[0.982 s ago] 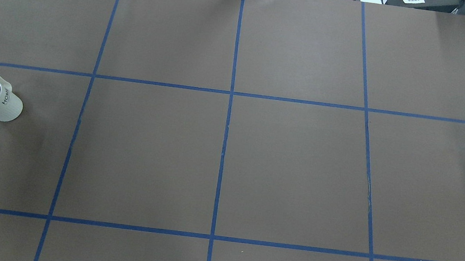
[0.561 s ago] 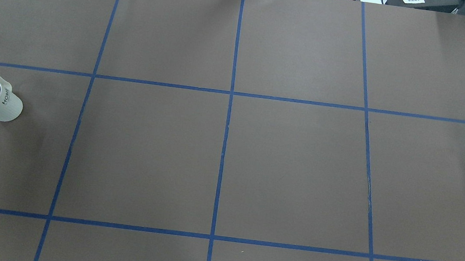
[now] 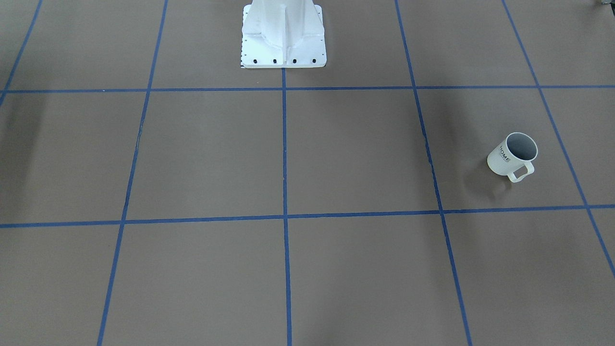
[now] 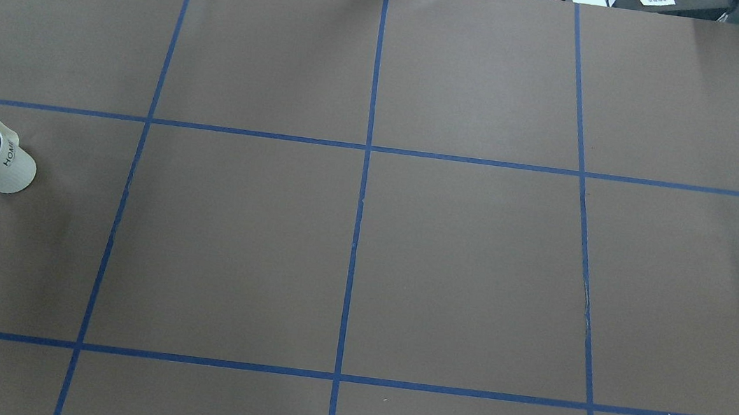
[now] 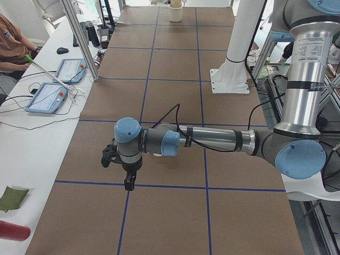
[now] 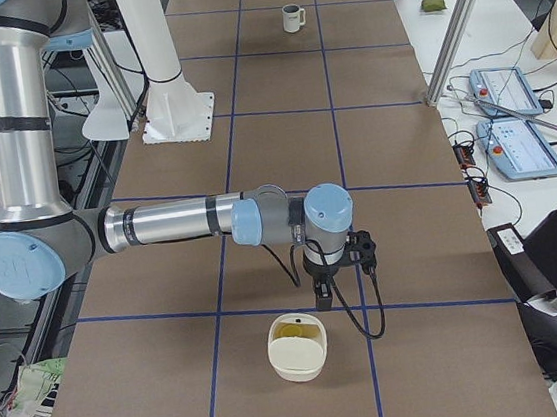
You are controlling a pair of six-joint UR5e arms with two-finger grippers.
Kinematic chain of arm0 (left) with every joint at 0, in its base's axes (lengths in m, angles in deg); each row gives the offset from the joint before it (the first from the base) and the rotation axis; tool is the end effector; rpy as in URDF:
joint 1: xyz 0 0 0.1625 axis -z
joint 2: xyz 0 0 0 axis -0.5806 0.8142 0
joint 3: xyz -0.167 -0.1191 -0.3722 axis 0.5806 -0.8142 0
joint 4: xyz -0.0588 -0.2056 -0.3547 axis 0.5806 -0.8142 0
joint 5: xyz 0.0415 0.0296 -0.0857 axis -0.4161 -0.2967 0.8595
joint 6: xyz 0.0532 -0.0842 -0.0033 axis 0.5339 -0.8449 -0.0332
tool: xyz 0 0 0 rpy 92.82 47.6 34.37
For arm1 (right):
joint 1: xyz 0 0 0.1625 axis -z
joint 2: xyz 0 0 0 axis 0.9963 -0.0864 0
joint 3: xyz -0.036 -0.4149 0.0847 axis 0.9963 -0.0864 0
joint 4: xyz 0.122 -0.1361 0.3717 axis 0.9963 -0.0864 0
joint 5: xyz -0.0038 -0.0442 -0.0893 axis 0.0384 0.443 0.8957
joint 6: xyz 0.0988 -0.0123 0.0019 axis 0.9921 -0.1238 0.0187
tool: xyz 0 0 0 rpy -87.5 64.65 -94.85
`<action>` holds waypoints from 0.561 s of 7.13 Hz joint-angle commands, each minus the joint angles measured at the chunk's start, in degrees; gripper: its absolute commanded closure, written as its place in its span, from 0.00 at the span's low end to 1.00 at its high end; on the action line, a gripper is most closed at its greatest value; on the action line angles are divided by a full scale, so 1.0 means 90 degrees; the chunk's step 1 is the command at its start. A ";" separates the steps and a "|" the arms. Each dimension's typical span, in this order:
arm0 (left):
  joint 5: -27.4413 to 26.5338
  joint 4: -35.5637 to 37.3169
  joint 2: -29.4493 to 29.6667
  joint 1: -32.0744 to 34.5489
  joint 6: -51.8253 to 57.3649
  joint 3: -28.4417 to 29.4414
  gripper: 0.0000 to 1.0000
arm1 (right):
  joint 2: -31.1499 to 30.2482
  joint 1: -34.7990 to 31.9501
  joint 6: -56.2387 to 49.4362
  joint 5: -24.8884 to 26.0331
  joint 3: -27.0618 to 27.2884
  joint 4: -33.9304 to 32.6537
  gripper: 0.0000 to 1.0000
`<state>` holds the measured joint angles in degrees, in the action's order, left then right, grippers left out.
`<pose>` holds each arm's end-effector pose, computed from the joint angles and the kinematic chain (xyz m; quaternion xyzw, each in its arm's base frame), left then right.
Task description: Left arm hands cup to right arm to dump lemon
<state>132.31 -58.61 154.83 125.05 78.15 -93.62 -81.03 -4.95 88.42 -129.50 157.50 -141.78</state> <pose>-0.0670 -0.5269 0.6278 0.0503 0.3301 0.0205 0.9424 0.0668 -0.4693 0.6295 -0.0124 -0.3576 0.0010 0.9338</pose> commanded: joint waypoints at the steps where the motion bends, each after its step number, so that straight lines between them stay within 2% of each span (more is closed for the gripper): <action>1: 0.0000 0.0000 0.0000 0.0000 -0.0001 -0.0009 0.00 | 0.0007 -0.0030 0.0322 0.0017 0.0026 0.0000 0.00; 4: 0.0000 0.0000 0.0000 0.0000 -0.0001 0.0001 0.00 | 0.0007 -0.0069 0.0332 0.0027 0.0016 0.0000 0.00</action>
<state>132.31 -58.62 154.83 125.05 78.14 -93.63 -80.96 -5.34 91.35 -129.29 157.67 -141.75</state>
